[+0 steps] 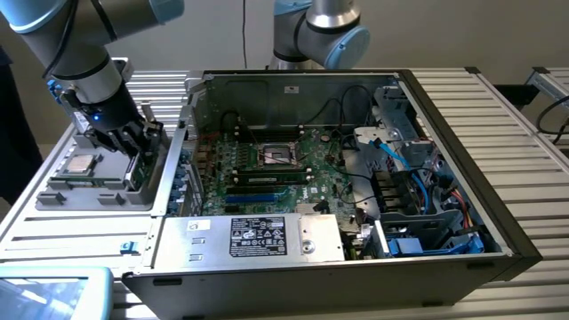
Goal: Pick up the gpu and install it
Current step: 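Pick up the gpu and move the gpu toward the slot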
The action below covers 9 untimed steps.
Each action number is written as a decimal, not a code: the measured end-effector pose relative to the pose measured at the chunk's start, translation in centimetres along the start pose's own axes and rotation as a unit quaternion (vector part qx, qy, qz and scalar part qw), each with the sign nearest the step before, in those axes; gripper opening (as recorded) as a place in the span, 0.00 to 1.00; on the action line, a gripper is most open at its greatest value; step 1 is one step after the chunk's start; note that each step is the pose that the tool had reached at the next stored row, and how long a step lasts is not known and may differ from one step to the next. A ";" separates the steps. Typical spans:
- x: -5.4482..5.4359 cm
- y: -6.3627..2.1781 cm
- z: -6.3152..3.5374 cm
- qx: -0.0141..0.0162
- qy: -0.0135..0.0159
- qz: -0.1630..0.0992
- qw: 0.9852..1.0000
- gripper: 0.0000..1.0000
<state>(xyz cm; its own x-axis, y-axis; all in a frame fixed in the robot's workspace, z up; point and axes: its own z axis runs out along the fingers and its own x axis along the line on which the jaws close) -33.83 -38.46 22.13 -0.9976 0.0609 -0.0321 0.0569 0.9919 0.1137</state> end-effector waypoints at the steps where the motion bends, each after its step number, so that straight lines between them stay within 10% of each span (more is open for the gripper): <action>1: 0.0 0.00 0.00 0.000 0.000 0.000 1.000 0.29; 9: -0.1 0.17 -1.76 -0.002 0.000 0.000 1.000 0.29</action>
<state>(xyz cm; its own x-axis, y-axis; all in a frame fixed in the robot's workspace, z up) -33.83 -38.49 23.91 -0.9976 0.0610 -0.0320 0.0569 0.9915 0.1167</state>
